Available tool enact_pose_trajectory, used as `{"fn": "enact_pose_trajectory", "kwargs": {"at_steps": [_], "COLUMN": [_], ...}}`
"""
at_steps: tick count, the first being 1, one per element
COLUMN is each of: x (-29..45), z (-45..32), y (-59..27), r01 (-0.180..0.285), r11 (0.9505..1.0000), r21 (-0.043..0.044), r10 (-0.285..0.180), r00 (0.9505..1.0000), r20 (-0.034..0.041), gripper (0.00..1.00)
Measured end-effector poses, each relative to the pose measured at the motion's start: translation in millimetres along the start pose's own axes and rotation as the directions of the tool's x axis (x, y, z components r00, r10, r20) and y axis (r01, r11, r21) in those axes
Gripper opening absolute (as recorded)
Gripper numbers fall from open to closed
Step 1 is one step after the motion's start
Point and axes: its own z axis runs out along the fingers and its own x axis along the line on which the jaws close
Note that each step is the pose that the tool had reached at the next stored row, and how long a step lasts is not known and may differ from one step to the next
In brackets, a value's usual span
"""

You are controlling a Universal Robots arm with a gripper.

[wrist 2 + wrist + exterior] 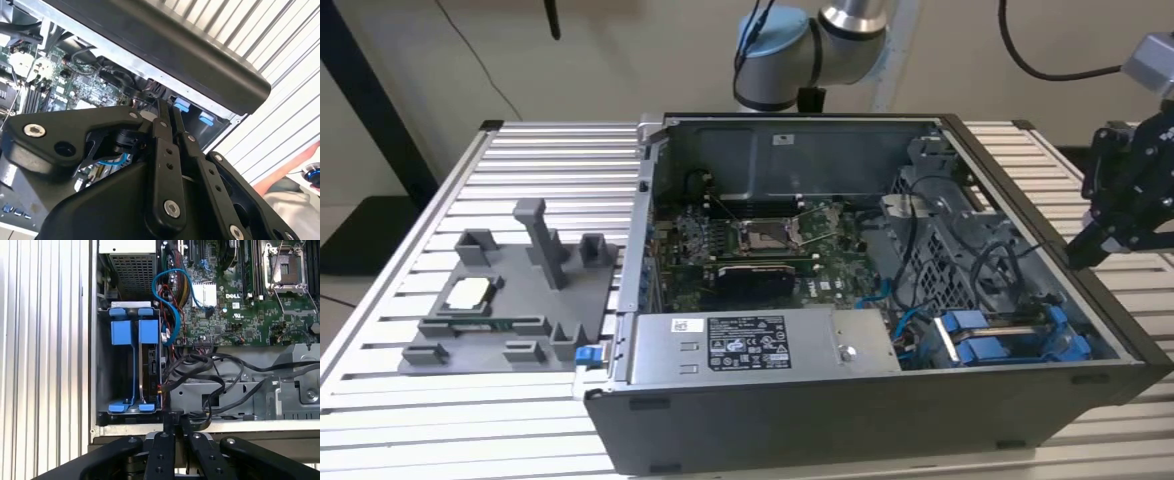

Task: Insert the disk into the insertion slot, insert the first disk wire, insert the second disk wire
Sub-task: 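Insert the second disk wire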

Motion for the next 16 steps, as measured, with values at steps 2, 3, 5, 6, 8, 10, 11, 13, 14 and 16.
{"fn": "enact_pose_trajectory", "kwargs": {"at_steps": [2,3,5,6,8,10,11,13,14,16], "x": [0.2,0.4,0.7,0.9,1.2,1.5,1.6,1.8,2.0,3.3], "z": [0.0,0.5,1.6,2.1,3.1,3.7,3.7,4.0,4.4,5.0], "y": [5.3,9.5,17.7,22.2,30.1,37.9,41.1,46.8,49.6,54.4], "r01": [0.000,0.000,0.000,0.000,0.001,0.001,0.002,0.002,0.002,0.003], "r11": [1.0000,1.0000,1.0000,1.0000,1.0000,1.0000,1.0000,1.0000,1.0000,1.0000], "r21": [0.0004,0.0010,0.0023,0.0029,0.0035,0.0035,0.0034,0.0033,0.0035,0.0046], "r10": [0.000,0.000,0.000,0.000,-0.001,-0.001,-0.002,-0.003,-0.003,-0.003], "r00": [1.0000,1.0000,1.0000,1.0000,1.0000,0.9999,0.9999,0.9998,0.9998,0.9998], "r20": [0.0001,0.0002,0.0005,0.0016,0.0050,0.0104,0.0139,0.0191,0.0196,0.0201], "gripper": [0.16,0.16,0.16,0.16,0.16,0.16,0.16,0.16,0.16,0.16]}}
